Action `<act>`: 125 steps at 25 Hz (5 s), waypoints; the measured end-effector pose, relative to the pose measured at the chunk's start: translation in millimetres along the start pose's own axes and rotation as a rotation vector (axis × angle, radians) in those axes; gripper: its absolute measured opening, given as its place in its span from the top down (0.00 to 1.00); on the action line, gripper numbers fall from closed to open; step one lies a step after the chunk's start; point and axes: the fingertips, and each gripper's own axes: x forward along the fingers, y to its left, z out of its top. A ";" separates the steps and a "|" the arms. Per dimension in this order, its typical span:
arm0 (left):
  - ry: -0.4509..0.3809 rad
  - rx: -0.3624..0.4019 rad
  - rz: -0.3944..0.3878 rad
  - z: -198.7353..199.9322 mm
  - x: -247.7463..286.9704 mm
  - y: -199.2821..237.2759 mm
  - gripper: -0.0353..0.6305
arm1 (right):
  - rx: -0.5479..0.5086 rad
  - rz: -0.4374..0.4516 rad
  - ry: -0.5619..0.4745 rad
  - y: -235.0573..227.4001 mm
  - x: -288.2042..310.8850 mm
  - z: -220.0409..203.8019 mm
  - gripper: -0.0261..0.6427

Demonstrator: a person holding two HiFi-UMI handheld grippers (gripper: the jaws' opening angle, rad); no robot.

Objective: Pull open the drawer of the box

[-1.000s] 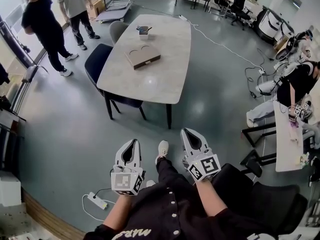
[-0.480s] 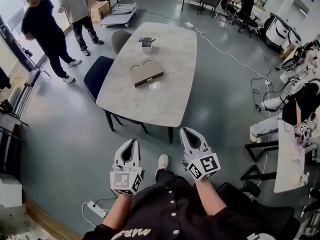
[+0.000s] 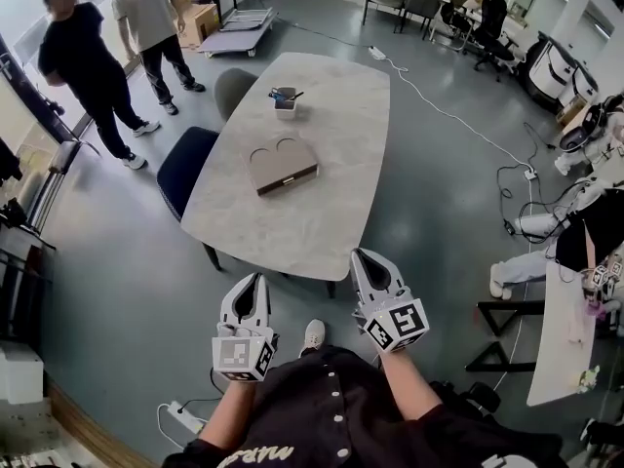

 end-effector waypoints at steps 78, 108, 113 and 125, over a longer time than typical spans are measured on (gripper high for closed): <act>0.117 -0.335 -0.231 -82.3 236.0 131.7 0.92 | 0.863 -0.237 0.540 -129.6 349.1 -331.8 0.87; 0.119 -0.344 -0.244 -85.1 230.9 130.8 0.92 | 1.206 -0.295 0.460 -130.6 358.6 -350.7 0.91; 0.098 -0.307 -0.246 -76.2 223.1 120.5 0.92 | 1.192 -0.303 0.482 -127.2 336.3 -347.2 0.91; 0.091 -0.268 -0.253 -66.0 216.6 105.1 0.92 | 1.174 -0.322 0.527 -120.9 285.7 -350.1 0.91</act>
